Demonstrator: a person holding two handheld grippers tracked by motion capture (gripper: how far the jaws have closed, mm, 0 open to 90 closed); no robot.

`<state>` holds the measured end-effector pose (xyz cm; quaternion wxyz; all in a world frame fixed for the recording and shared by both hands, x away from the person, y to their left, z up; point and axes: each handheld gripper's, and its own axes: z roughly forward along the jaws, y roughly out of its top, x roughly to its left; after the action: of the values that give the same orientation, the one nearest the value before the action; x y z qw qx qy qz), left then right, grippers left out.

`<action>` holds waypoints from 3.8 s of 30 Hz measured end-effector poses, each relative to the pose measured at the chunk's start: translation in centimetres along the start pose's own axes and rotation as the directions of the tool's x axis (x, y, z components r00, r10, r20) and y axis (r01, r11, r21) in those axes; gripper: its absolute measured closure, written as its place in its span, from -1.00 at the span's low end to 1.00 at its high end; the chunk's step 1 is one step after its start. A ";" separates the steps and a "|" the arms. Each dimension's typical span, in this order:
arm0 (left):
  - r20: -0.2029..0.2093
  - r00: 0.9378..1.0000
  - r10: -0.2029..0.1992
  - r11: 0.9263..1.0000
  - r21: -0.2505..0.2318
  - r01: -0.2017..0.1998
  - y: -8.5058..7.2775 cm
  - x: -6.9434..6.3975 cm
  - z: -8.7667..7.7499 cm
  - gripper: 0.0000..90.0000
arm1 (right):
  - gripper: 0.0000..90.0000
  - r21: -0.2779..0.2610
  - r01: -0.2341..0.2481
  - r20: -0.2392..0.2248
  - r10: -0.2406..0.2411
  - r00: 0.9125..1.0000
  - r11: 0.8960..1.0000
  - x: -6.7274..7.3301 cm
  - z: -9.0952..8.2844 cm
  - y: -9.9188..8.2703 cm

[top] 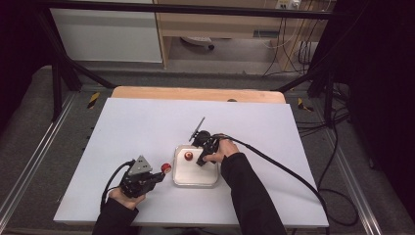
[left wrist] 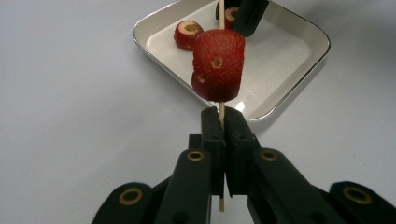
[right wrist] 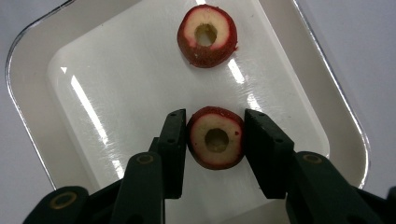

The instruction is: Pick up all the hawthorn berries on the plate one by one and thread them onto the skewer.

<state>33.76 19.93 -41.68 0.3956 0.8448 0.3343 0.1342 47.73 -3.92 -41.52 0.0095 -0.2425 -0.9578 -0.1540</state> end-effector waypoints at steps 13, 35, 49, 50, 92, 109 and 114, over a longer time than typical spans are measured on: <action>0.002 1.000 -0.031 0.999 -0.037 0.031 0.1 -0.3 -0.4 0.95 | 0.36 -0.330 -0.251 -0.053 0.248 0.967 0.910 0.9 -5.5 -1.3; 0.017 0.987 -0.158 0.983 -0.089 0.159 0.9 -2.5 0.8 0.95 | 0.36 -0.833 -0.498 -0.381 0.401 0.833 0.243 4.1 -4.1 -5.2; 0.023 0.971 -0.237 0.960 -0.149 0.237 1.4 -3.6 1.4 0.95 | 0.37 -0.831 -0.554 -0.507 0.352 0.787 0.043 5.9 -2.9 -5.3; 0.020 0.971 -0.238 0.959 -0.154 0.238 1.4 -3.5 1.4 0.95 | 0.37 -0.828 -0.559 -0.512 0.352 0.784 0.041 5.9 -2.9 -5.3; 0.032 0.969 -0.245 0.957 -0.153 0.247 1.5 -3.4 1.4 0.96 | 0.37 -0.832 -0.554 -0.510 0.342 0.789 0.040 5.8 -2.7 -5.2; 0.078 0.949 -0.304 0.939 -0.145 0.312 1.3 -3.4 1.8 0.96 | 0.37 -0.839 -0.541 -0.496 0.335 0.801 0.051 6.7 -1.6 -5.3; 0.074 0.951 -0.299 0.940 -0.150 0.307 1.4 -3.9 1.8 0.96 | 0.37 -0.846 -0.532 -0.491 0.332 0.805 0.040 6.8 -1.5 -5.4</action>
<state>32.41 15.65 -41.60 0.4862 0.7520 0.4383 0.0770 39.10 -5.72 -41.02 -0.0212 -0.4562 -0.5165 -0.7243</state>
